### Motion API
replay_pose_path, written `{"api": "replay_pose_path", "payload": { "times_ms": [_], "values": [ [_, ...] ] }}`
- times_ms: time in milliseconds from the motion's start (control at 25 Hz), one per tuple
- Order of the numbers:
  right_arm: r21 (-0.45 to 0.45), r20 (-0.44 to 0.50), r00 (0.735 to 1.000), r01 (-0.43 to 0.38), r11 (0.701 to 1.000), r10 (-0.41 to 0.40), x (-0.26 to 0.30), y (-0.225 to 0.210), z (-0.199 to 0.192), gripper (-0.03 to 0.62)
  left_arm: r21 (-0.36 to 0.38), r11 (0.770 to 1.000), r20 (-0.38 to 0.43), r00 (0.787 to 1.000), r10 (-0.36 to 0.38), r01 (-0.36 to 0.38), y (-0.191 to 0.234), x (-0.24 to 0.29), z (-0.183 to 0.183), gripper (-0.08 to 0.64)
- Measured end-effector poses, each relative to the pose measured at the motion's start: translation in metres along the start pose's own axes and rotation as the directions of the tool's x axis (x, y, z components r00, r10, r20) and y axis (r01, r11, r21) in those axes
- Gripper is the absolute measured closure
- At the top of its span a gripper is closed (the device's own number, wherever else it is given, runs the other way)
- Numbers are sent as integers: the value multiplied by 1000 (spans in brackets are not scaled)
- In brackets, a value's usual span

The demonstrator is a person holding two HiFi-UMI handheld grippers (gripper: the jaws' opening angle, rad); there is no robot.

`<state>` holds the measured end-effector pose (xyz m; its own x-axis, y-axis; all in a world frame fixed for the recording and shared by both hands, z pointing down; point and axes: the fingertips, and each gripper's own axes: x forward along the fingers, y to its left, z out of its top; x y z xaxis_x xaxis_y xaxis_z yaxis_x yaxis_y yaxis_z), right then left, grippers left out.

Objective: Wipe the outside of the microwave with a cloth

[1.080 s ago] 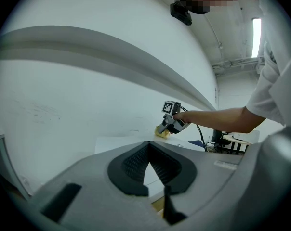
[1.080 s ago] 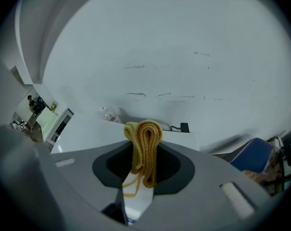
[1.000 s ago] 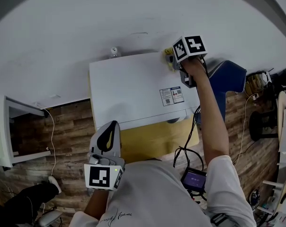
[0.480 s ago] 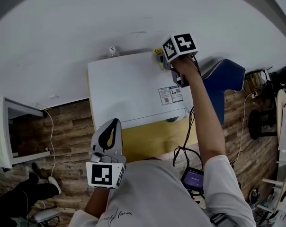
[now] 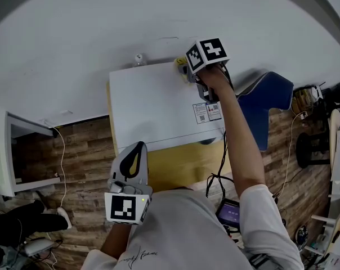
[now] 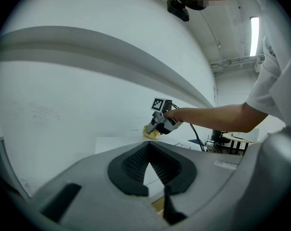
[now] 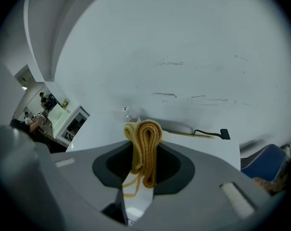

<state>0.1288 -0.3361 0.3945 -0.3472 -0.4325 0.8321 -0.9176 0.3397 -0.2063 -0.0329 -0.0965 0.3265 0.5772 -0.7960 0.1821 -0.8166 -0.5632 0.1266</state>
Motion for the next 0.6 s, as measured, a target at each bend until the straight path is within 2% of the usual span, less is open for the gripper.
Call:
{"api": "replay_pose_path", "payload": {
  "times_ms": [280,600],
  "values": [
    [-43,-8,1000,-28,999,27,10,30,5,477,-6,1000,3,1000,18,-18,5,-10,-1,569],
    [-75,-12,994,-114,991,113,22,75,11,477,-10,999,10,999,36,-36,9,-22,-1,569]
  ]
}}
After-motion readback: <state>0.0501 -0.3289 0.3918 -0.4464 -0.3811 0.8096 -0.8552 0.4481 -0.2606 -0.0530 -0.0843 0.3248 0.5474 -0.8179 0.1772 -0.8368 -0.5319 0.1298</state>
